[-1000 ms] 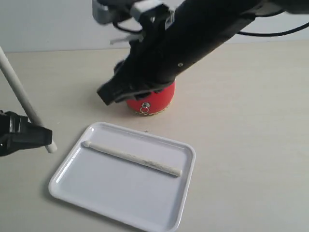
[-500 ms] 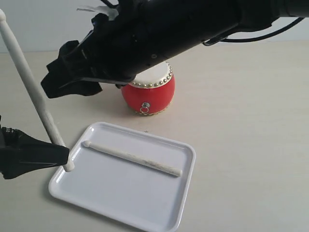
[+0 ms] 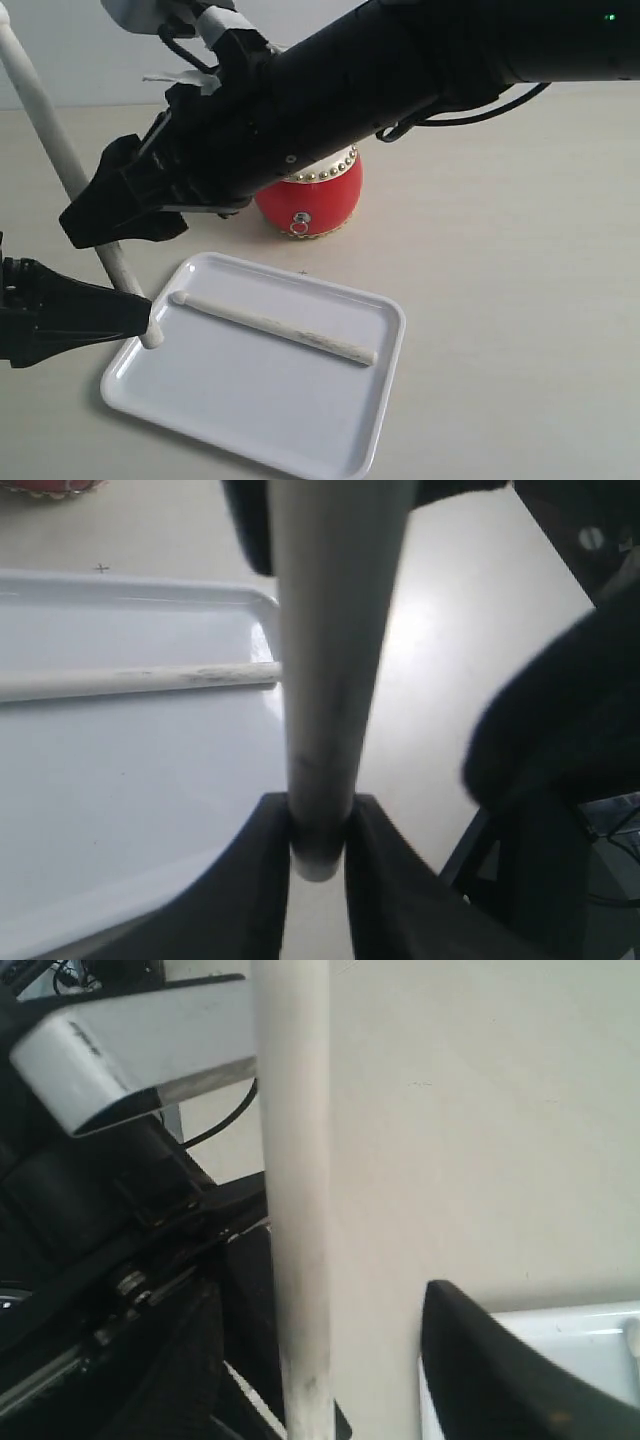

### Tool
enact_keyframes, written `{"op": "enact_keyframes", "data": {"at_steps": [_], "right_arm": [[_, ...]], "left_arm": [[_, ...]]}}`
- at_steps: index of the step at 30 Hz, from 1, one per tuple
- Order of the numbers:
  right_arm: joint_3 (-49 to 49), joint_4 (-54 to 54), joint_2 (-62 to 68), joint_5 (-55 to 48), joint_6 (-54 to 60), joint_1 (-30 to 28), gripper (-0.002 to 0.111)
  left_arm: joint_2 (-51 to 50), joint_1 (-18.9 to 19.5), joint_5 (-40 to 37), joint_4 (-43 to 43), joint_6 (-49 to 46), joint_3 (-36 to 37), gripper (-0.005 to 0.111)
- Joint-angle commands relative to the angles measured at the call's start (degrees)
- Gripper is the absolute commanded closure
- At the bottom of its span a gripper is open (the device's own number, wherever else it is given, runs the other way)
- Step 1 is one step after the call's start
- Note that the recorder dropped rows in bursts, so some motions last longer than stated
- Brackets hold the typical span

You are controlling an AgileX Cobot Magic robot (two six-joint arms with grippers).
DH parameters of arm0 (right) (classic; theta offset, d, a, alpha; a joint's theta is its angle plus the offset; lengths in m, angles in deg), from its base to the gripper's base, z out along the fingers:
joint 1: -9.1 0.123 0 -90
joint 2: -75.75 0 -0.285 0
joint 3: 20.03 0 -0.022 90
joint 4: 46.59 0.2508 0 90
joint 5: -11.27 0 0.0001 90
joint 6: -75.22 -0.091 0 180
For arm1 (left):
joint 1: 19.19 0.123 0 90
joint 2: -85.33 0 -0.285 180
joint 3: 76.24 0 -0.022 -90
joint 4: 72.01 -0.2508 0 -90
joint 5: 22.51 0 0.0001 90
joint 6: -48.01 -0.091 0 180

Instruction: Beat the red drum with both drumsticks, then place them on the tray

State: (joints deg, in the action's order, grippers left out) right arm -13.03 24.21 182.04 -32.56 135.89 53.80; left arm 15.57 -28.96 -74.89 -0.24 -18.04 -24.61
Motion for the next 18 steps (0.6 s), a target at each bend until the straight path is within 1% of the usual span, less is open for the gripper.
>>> {"op": "enact_keyframes", "data": {"at_steps": [1, 5, 7, 10, 15, 16, 18], "right_arm": [[0.0, 1.4, 1.8, 1.3, 2.8, 1.0, 0.051], [0.0, 2.6, 2.4, 2.2, 4.7, 2.0, 0.052], [0.0, 2.7, 2.4, 2.6, 4.7, 2.0, 0.056], [0.0, 2.7, 2.4, 3.1, 4.7, 2.0, 0.072], [0.0, 2.7, 2.4, 3.2, 4.7, 2.0, 0.105], [0.0, 2.7, 2.4, 3.2, 4.7, 2.0, 0.108], [0.0, 2.8, 2.4, 3.2, 4.7, 2.0, 0.108]], "left_arm": [[0.2, 0.1, -1.1, 1.9, -1.4, 0.1, 0.107], [0.2, 0.1, -1.1, 2.0, -1.8, 0.1, 0.107], [0.2, 0.1, -1.3, 2.1, -2.6, 0.1, 0.107], [0.2, 0.1, -1.3, 2.3, -2.6, 0.1, 0.107], [0.2, 0.1, -1.5, 3.5, -2.7, 0.1, 0.106], [0.2, 0.1, -1.5, 3.8, -3.3, 0.1, 0.105], [0.2, 0.1, -1.5, 4.3, -4.0, 0.1, 0.097]]}}
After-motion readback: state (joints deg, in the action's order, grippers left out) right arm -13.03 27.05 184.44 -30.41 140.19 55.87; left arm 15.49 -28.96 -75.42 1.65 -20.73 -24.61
